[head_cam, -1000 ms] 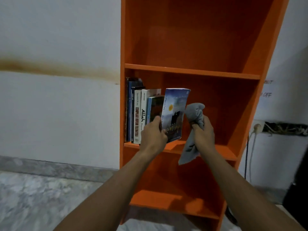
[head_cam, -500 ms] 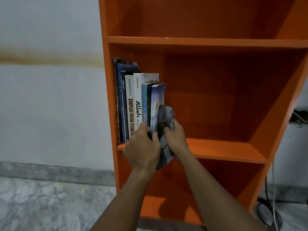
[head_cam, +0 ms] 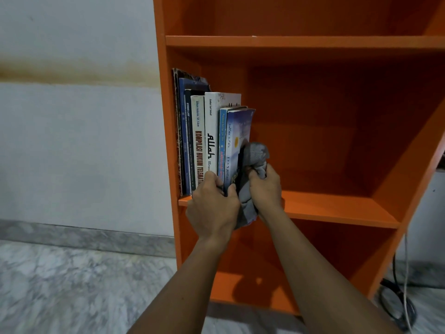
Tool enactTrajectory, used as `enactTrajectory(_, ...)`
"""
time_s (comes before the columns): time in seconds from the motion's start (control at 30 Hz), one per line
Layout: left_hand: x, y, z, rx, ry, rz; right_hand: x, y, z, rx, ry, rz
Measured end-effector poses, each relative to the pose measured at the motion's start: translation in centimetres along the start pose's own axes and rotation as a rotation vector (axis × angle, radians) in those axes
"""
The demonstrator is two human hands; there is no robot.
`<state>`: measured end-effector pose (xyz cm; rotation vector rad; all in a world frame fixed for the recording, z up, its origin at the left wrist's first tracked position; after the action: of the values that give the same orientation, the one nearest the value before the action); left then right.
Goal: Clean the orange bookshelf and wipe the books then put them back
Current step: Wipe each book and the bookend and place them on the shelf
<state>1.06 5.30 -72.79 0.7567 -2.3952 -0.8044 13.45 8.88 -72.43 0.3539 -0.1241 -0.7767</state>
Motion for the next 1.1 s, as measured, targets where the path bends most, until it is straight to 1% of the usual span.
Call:
enactTrajectory(0.3, 0.2, 0.0, 0.7, -0.020, 0.009, 0.020, 0.4, -0.6, 0.6, -0.017, 0.042, -0.110)
enactTrajectory(0.4, 0.2, -0.3, 0.9, -0.041, 0.038, 0.036, 0.2, -0.5, 0.3, -0.013, 0.015, -0.131)
enactTrajectory(0.5, 0.1, -0.4, 1.1, -0.074, 0.056, 0.042, 0.2, -0.5, 0.6, -0.007, 0.007, -0.204)
enactTrajectory(0.6, 0.7, -1.0, 1.3, -0.126, 0.037, 0.027, 0.3, -0.9, 1.0, 0.000, 0.067, -0.264)
enactTrajectory(0.67, 1.3, -1.8, 1.9, -0.173, 0.035, 0.049, 0.8, -1.6, 1.5, -0.077, 0.159, -0.284)
enactTrajectory(0.73, 2.0, -2.8, 3.2, -0.252, 0.038, 0.086, 1.9, -2.6, 1.8, -0.137, 0.240, -0.301)
enactTrajectory(0.8, 2.9, -4.1, 4.9, -0.369, 0.055, 0.149, 3.3, -4.4, 2.2, -0.134, 0.272, -0.313)
enactTrajectory(0.83, 3.2, -4.8, 5.9, -0.434, 0.077, 0.201, 3.9, -5.5, 2.4, -0.108, 0.261, -0.326)
enactTrajectory(0.87, 3.6, -6.2, 7.2, -0.465, 0.110, 0.294, 4.7, -7.0, 2.2, -0.080, 0.240, -0.333)
enactTrajectory(0.9, 3.9, -7.2, 8.5, -0.447, 0.152, 0.423, 5.3, -8.2, 2.2, -0.056, 0.218, -0.322)
enactTrajectory(0.93, 4.3, -8.9, 10.0, -0.359, 0.194, 0.597, 6.2, -9.8, 1.7, -0.053, 0.180, -0.309)
enactTrajectory(1.0, 4.3, -12.1, 13.2, -0.076, 0.250, 1.004, 7.7, -12.4, 0.2, -0.081, 0.100, -0.291)
enactTrajectory(1.03, 4.5, -13.6, 14.5, 0.025, 0.289, 1.191, 8.5, -13.5, -0.7, -0.105, 0.074, -0.279)
enactTrajectory(1.07, 4.6, -15.0, 15.5, 0.036, 0.363, 1.360, 9.3, -14.7, -1.7, -0.134, 0.047, -0.271)
enactTrajectory(1.1, 4.9, -15.9, 16.1, -0.011, 0.462, 1.504, 10.2, -15.6, -3.0, -0.174, 0.004, -0.264)
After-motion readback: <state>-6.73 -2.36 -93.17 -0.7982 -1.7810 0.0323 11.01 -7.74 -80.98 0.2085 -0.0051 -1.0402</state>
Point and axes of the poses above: each hand's wrist, its own y-axis towards the middle knuckle, its own x-axis out of the back of the hand, z = x × y, the point moved 1 cm from there along y, towards the middle knuckle, and after that the axes turned 8 degrees about -z, right-handed, at the moved point
